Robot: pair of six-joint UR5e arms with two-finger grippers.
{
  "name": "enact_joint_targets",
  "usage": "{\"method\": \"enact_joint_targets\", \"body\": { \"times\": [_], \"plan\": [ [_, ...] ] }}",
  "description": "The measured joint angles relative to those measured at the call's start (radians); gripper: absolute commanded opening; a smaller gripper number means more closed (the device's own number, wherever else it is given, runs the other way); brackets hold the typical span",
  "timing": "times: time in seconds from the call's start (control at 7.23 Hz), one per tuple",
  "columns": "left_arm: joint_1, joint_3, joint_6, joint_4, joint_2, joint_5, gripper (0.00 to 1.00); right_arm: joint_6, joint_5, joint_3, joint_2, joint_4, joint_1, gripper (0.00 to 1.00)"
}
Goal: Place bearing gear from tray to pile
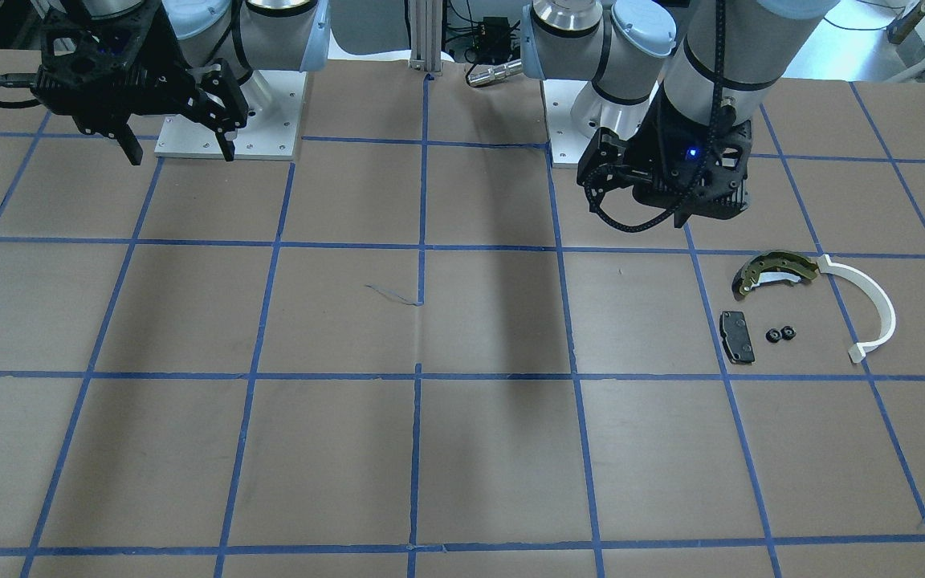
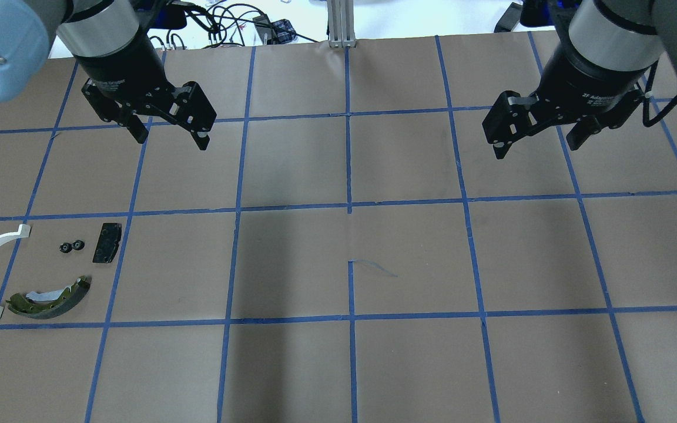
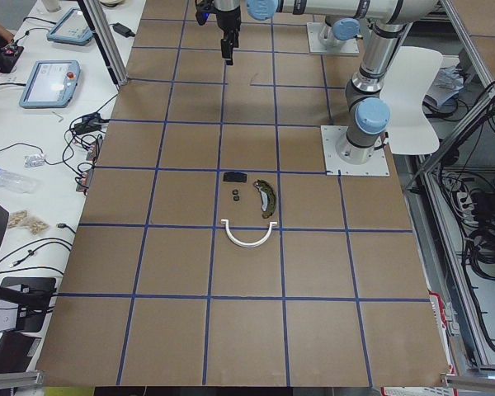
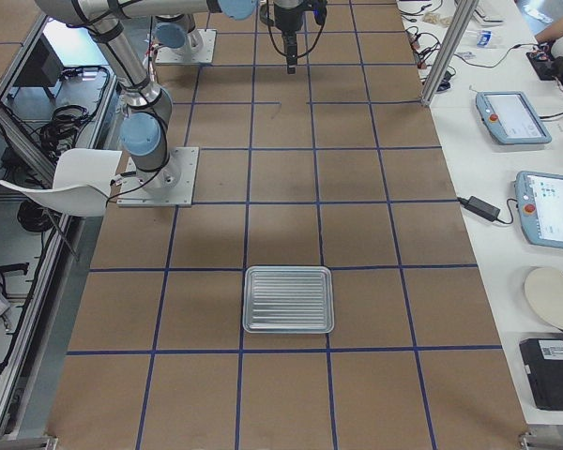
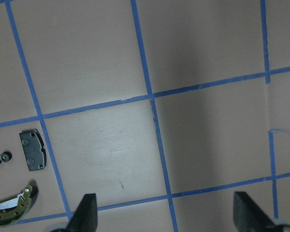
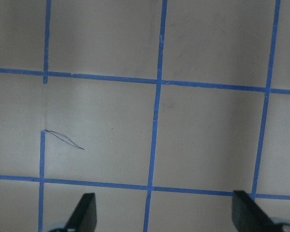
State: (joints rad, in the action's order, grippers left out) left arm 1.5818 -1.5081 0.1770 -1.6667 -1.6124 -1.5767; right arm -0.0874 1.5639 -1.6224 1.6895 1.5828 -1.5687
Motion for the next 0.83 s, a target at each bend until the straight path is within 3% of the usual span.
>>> {"method": "enact_joint_targets", "body": {
  "times": [0.83],
  "plan": [
    [-0.039, -0.056, 0.001, 0.011, 0.043, -0.008, 1.00, -0.012, 0.002, 0.075, -0.099, 0.067, 0.001, 1.00]
  ]
}}
